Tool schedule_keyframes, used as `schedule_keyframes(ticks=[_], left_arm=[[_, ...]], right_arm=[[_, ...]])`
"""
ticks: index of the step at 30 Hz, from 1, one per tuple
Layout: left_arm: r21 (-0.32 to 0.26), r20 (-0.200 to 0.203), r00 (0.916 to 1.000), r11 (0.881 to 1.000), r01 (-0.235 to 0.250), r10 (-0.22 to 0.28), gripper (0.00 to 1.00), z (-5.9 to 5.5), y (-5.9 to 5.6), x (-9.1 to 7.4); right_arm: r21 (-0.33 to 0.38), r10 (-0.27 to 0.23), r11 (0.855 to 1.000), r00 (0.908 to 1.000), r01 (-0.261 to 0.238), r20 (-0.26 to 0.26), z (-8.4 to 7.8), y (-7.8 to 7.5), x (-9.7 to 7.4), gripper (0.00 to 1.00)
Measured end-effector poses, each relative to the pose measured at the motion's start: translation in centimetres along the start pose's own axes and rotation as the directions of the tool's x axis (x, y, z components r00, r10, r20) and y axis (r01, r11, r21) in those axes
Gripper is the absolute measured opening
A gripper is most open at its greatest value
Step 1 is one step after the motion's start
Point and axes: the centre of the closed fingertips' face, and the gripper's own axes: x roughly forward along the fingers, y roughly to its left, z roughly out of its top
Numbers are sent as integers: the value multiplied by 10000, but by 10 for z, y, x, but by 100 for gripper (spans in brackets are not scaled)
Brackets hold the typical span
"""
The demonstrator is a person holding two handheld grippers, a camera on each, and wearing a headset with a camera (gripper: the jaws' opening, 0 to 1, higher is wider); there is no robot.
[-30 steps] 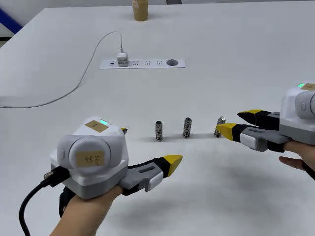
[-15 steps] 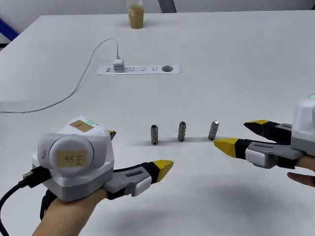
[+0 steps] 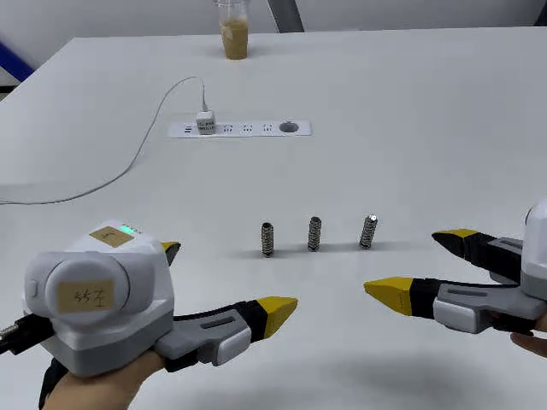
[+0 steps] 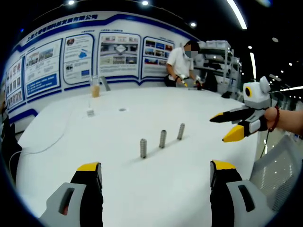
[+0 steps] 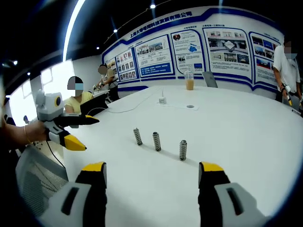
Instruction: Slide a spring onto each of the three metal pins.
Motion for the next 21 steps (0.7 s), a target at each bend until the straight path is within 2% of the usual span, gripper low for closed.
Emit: schedule_keyframes(ticks=[4, 13, 21], left_arm=[[-3, -76, 10000, 10000, -23, 23, 97, -3, 1, -2], [25, -116, 9998, 9999, -149, 149, 97, -3, 3, -4], [71, -148, 9998, 9998, -158, 159, 97, -5, 1, -5]], right_arm=[[11, 38, 10000, 9999, -38, -145, -4, 0, -1, 83], [334, 106, 9994, 9999, -109, 71, -4, 0, -3, 87], [249, 138, 9996, 9999, -139, 65, -6, 0, -4, 88]])
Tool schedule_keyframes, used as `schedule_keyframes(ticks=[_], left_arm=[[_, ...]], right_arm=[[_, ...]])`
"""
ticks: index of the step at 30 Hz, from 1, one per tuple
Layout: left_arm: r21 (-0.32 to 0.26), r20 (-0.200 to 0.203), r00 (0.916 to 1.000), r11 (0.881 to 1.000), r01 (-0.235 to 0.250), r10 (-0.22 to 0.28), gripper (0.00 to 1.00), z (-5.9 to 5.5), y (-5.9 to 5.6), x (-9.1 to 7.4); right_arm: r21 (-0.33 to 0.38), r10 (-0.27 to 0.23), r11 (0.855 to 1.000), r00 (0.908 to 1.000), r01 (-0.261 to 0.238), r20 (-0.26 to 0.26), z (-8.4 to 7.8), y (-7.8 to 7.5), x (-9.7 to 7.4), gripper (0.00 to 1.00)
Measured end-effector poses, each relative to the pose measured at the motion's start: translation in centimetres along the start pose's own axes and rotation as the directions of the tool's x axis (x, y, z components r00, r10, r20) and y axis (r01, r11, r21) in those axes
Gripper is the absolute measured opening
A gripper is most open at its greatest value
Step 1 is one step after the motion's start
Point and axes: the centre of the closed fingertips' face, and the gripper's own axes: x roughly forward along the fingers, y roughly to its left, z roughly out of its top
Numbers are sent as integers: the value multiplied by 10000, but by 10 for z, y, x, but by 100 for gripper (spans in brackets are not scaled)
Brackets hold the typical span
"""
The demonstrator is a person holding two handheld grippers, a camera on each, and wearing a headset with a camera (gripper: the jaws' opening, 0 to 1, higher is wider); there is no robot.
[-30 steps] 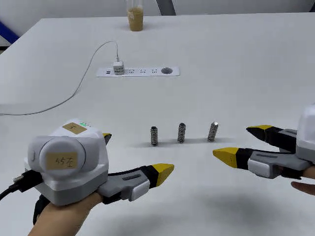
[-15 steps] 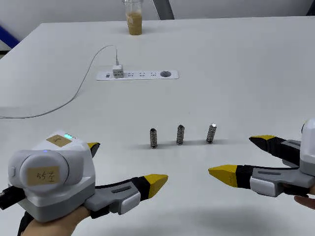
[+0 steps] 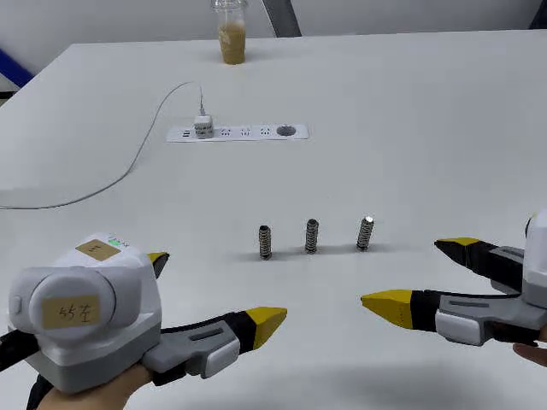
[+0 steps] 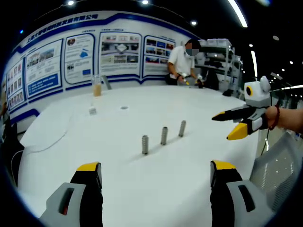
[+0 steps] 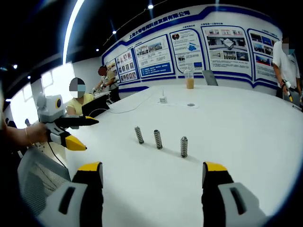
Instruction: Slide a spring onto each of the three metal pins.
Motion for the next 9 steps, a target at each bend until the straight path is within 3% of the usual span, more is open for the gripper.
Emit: schedule_keyframes(ticks=[9], left_arm=[[-6, -125, 9999, 10000, -12, 12, 96, -1, 1, 0]], right_arm=[[-196, -52, 9998, 9997, 48, -232, -6, 0, -1, 87]])
